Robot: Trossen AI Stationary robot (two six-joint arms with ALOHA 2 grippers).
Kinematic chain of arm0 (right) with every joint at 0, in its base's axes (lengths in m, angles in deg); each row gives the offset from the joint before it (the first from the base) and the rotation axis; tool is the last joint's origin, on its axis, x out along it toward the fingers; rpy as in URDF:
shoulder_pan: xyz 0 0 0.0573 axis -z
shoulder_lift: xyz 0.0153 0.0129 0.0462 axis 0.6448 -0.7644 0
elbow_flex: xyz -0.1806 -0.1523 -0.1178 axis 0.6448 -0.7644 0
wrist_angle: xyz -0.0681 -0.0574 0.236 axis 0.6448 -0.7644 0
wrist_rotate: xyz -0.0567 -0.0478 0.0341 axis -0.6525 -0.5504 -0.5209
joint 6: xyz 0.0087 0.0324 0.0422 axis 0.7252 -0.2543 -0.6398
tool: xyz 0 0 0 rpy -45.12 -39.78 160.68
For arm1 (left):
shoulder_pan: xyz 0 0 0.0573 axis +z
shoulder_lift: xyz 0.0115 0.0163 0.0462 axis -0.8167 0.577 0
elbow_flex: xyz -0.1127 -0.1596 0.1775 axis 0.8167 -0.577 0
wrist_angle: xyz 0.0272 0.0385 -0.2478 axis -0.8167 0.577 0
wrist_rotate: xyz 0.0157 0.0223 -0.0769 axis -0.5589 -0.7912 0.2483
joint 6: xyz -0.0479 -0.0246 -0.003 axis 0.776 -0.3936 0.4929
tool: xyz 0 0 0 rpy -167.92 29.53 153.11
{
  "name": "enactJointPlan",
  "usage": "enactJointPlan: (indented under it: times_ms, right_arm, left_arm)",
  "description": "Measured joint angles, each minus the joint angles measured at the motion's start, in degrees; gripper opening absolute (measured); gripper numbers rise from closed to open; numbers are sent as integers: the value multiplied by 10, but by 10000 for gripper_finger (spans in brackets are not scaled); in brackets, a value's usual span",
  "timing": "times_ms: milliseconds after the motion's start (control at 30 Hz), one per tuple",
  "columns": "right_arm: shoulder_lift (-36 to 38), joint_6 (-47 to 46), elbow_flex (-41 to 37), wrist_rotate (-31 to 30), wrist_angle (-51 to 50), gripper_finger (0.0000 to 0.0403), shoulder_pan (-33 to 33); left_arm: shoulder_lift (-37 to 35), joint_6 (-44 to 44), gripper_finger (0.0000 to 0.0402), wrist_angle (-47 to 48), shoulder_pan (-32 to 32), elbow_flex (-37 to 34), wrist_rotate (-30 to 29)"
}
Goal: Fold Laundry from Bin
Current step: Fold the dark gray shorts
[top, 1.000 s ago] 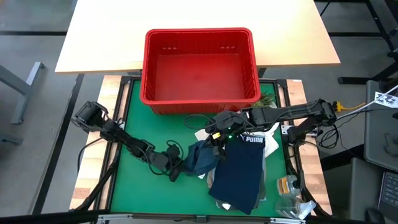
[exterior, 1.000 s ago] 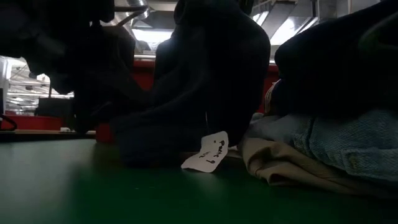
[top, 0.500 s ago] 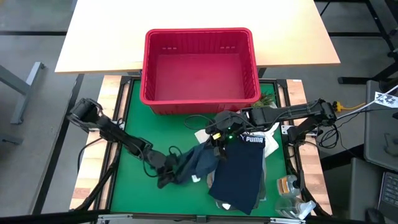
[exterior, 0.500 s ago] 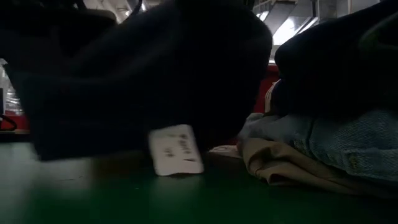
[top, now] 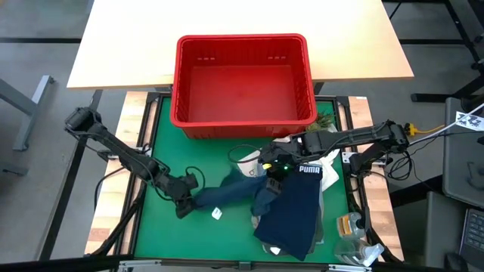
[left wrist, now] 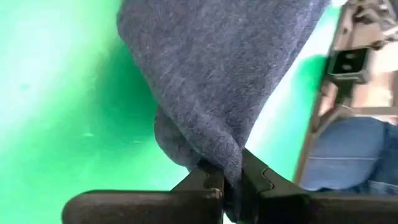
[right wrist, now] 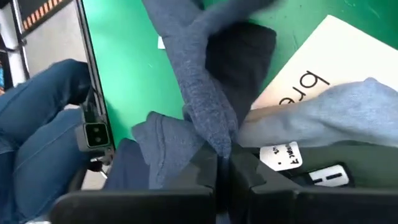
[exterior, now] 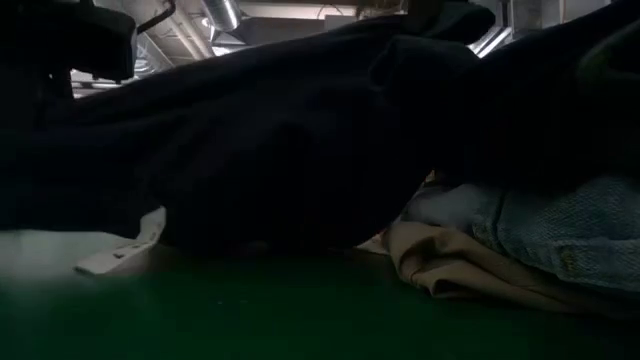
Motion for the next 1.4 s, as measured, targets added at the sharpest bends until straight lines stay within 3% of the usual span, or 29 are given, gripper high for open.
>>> enactJointPlan:
  times_ms: [300,700,900,1167,1400]
  right_arm:
    - [0,-32,0,1,-1,23,0]
    - [0,-48,0,-6,8,155,13]
    - [-13,5,0,-50,122,167,29]
    - [-99,145,0,-2,303,168,30]
    - [-185,165,0,1,429,168,31]
  left_arm:
    - [5,-4,1,24,-1,0,-21]
    - [7,-3,0,41,-29,-1,-26]
    - [7,1,0,43,-52,-1,-52]
    - [7,1,0,47,-59,-1,-69]
    - [7,1,3,46,-59,-1,-75]
